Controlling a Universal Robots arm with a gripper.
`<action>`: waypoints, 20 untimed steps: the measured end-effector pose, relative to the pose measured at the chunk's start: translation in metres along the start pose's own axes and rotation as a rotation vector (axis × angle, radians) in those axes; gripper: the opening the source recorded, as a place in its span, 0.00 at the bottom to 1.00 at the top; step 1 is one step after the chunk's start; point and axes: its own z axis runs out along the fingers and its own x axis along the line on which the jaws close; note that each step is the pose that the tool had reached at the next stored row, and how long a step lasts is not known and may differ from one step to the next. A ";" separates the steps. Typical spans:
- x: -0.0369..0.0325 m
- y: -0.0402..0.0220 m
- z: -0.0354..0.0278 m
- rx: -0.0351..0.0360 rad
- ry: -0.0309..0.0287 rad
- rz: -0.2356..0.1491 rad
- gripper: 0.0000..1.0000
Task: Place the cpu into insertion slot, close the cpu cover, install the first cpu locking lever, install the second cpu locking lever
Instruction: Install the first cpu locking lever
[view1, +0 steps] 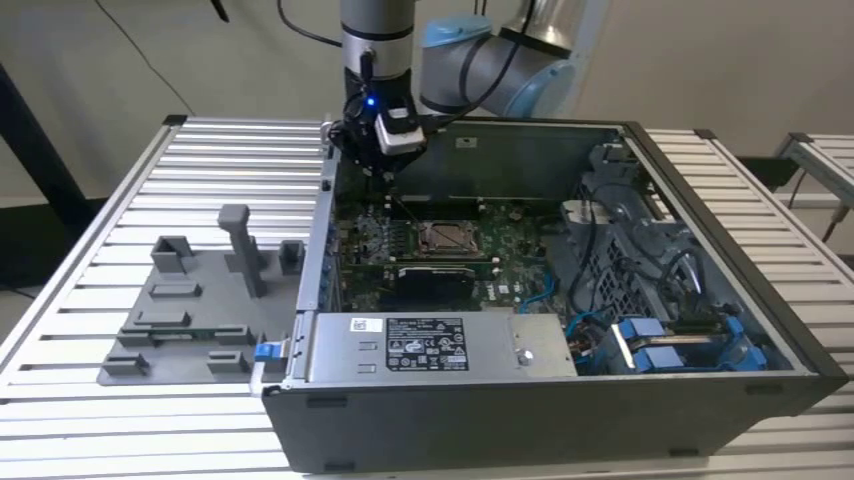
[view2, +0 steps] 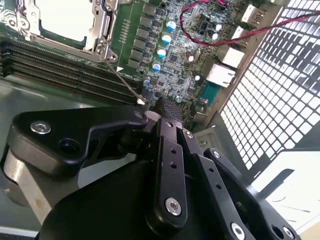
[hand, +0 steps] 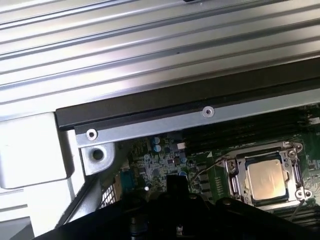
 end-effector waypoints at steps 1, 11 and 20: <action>0.0000 -0.0001 0.0000 -0.0015 0.0009 -0.004 0.11; -0.0012 -0.0057 -0.0019 -0.0276 0.0287 -0.013 0.11; -0.0031 -0.0125 -0.0239 -0.0303 0.0462 -0.012 0.11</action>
